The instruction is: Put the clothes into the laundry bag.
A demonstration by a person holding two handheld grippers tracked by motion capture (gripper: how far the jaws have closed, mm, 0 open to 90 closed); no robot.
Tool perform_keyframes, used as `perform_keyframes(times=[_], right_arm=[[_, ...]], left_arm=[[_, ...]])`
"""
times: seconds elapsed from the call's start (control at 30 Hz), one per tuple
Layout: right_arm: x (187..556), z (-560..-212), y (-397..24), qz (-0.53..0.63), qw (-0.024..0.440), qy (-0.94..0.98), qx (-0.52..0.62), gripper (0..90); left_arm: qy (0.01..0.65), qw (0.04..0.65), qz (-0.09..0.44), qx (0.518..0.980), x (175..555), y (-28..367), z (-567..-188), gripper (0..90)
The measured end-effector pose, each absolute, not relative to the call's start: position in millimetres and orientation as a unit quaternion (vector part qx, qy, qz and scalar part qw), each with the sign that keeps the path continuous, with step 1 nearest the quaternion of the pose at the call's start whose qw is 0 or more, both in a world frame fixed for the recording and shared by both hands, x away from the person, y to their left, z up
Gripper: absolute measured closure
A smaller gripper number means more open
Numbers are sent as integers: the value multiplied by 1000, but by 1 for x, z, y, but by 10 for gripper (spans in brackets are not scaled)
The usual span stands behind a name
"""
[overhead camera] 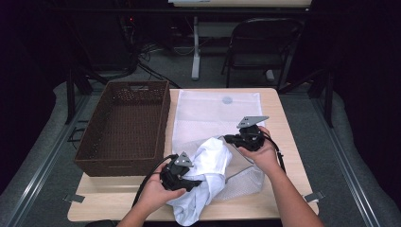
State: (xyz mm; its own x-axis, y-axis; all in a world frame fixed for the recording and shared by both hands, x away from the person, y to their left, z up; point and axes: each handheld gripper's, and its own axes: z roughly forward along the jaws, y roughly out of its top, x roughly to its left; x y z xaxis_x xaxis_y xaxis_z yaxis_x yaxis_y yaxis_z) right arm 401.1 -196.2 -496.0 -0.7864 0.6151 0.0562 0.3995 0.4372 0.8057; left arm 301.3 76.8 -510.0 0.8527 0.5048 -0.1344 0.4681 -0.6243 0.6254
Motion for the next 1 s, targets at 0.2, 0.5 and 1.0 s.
perform_keyframes(times=[0.2, 0.5, 1.0], right_arm=[[400, -495, -193, 438, 127, 836, 304, 892], [399, -492, -193, 446, 132, 833, 301, 892], [387, -477, -189, 450, 145, 834, 284, 893]], left_arm=[[266, 326, 23, 907, 303, 71, -516, 586], [253, 324, 16, 912, 302, 65, -515, 586], [271, 316, 4, 909, 311, 62, -529, 586]])
